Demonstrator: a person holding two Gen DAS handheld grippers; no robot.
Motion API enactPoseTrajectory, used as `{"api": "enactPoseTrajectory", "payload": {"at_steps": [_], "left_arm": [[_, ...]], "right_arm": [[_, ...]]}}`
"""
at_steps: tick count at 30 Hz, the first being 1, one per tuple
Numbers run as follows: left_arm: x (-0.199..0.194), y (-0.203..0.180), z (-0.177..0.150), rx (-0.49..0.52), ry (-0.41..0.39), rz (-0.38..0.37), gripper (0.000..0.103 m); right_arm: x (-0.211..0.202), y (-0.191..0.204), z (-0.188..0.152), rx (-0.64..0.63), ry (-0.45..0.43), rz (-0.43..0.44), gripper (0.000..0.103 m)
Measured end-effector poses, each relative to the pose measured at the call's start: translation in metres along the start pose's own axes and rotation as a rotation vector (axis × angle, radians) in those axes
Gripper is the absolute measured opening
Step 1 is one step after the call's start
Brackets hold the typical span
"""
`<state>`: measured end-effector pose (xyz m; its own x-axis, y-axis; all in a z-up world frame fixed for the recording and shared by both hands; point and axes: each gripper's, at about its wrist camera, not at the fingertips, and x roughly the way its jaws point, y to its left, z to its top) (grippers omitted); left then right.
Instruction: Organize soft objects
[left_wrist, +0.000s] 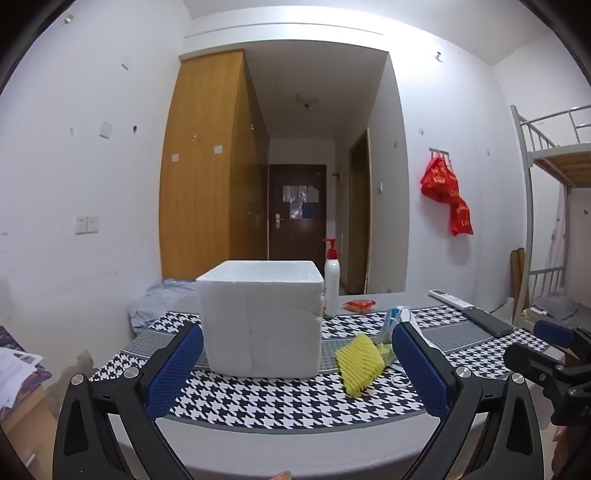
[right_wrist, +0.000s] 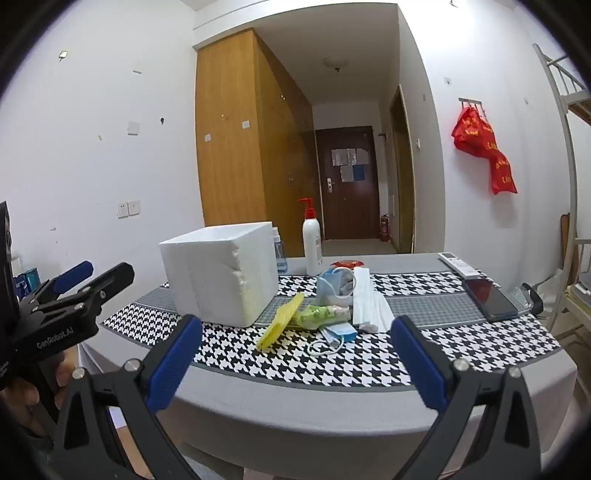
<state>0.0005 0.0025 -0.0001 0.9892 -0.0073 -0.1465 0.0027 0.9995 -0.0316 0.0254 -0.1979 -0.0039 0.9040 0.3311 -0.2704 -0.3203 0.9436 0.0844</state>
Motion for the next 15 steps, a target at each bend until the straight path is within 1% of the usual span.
{"api": "enactPoseTrajectory", "payload": {"at_steps": [1,5,7,8,10,13,14,15], "left_arm": [[0.000,0.002,0.000,-0.008,-0.001,-0.011,0.102],[0.001,0.017,0.009,-0.017,0.000,-0.030,0.102],[0.004,0.025,0.010,-0.017,0.003,-0.026,0.102],[-0.003,0.027,0.013,-0.013,-0.001,-0.022,0.102],[-0.006,0.007,0.006,-0.002,-0.008,-0.012,0.102],[-0.007,0.003,0.006,0.008,-0.012,-0.011,0.102],[-0.006,0.002,0.005,0.010,-0.011,-0.010,0.102],[-0.006,0.001,0.005,0.011,-0.009,-0.010,0.102]], "right_arm": [[0.001,-0.002,0.001,0.038,0.012,0.009,0.103],[0.000,-0.002,0.000,0.034,0.002,0.003,0.103],[0.000,-0.005,0.000,0.030,0.002,0.003,0.103],[0.000,-0.006,0.000,0.029,0.003,0.000,0.103],[0.000,-0.006,-0.002,0.030,0.005,-0.004,0.103],[0.002,-0.012,-0.002,0.030,0.005,-0.005,0.103],[0.000,-0.003,0.000,0.027,0.001,-0.002,0.103],[0.000,-0.003,0.000,0.026,0.000,-0.002,0.103]]}}
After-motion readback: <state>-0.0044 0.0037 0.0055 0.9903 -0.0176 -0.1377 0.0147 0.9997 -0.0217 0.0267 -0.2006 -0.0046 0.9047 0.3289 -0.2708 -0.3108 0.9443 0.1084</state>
